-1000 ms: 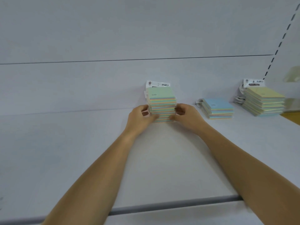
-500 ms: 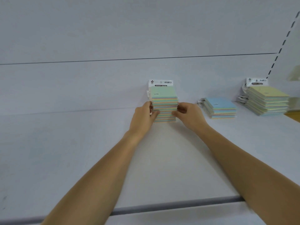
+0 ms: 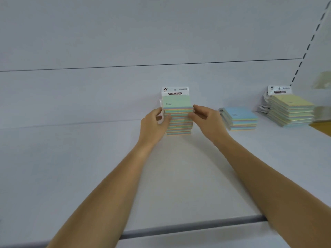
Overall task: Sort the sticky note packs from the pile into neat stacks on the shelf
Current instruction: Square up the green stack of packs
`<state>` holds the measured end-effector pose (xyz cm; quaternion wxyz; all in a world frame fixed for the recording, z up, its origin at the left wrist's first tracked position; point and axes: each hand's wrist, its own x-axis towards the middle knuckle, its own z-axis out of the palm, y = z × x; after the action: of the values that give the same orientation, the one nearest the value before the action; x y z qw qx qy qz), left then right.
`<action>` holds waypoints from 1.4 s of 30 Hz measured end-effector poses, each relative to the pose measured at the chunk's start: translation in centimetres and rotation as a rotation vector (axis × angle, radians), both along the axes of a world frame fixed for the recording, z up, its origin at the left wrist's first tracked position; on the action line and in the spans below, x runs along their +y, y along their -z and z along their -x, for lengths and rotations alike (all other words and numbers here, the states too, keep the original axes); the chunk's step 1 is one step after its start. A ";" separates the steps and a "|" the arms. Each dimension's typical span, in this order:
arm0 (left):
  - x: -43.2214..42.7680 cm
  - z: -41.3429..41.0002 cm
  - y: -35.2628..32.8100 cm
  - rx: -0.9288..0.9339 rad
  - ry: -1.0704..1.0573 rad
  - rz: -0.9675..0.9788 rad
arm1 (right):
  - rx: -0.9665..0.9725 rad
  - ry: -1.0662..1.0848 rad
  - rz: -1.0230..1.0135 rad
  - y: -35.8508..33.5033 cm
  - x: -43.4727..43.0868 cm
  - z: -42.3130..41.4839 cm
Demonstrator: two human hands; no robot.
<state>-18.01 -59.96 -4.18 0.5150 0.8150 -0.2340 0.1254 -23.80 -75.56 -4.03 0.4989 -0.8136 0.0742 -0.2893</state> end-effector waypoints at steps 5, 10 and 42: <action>0.0 0.0 -0.1 -0.059 0.015 0.045 | 0.000 -0.037 -0.032 -0.3 0.1 -0.1; -0.1 0.0 0.0 -0.051 0.025 0.081 | -0.007 -0.033 -0.047 -0.3 -0.1 -0.3; -0.1 -0.2 1.2 0.163 0.050 -0.167 | 0.293 0.006 0.271 1.5 0.5 -0.5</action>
<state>-17.78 -60.03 -5.38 0.4658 0.8564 -0.2213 0.0257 -23.28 -75.02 -5.54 0.3680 -0.9064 0.1091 -0.1766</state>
